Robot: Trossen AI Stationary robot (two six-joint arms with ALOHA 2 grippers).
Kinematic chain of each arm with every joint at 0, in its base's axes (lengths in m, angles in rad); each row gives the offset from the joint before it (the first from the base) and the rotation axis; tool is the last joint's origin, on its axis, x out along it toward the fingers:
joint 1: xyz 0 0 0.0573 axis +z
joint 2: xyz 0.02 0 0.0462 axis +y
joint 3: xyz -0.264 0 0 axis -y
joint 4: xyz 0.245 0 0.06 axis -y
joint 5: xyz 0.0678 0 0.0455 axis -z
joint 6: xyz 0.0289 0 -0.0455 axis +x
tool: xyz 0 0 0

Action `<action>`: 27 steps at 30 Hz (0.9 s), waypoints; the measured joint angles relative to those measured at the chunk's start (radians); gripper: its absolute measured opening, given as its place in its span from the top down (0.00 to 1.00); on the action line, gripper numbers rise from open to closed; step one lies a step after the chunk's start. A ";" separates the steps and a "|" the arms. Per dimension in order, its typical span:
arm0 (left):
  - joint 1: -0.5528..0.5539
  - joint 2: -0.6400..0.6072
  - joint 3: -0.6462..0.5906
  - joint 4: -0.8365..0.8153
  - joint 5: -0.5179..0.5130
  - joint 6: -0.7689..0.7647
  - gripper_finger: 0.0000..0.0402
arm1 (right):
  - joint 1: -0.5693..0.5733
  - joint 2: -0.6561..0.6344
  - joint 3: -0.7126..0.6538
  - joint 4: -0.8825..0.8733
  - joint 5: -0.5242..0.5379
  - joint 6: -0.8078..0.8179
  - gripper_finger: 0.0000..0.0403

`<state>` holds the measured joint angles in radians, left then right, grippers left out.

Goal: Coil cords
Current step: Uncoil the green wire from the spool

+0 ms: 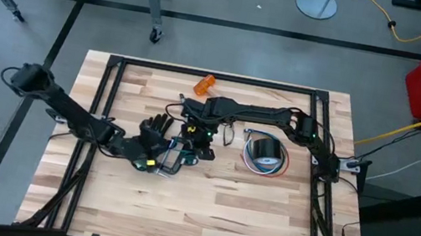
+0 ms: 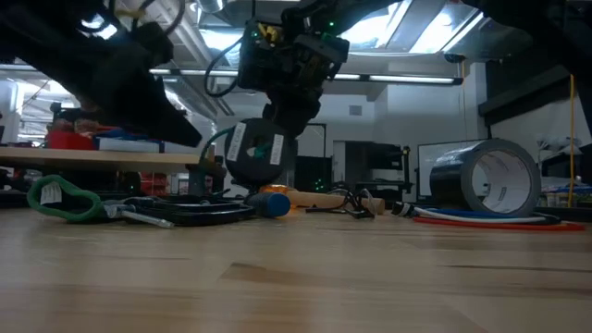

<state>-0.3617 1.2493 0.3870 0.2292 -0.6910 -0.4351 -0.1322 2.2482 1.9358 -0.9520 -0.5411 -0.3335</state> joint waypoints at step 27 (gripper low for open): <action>-0.005 0.040 0.000 0.042 0.120 0.047 0.71 | 0.000 -0.002 0.000 0.014 0.112 0.016 0.99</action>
<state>-0.3671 1.2894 0.3870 0.2714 -0.5713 -0.3880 -0.1318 2.2467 1.9358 -0.9383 -0.4290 -0.3180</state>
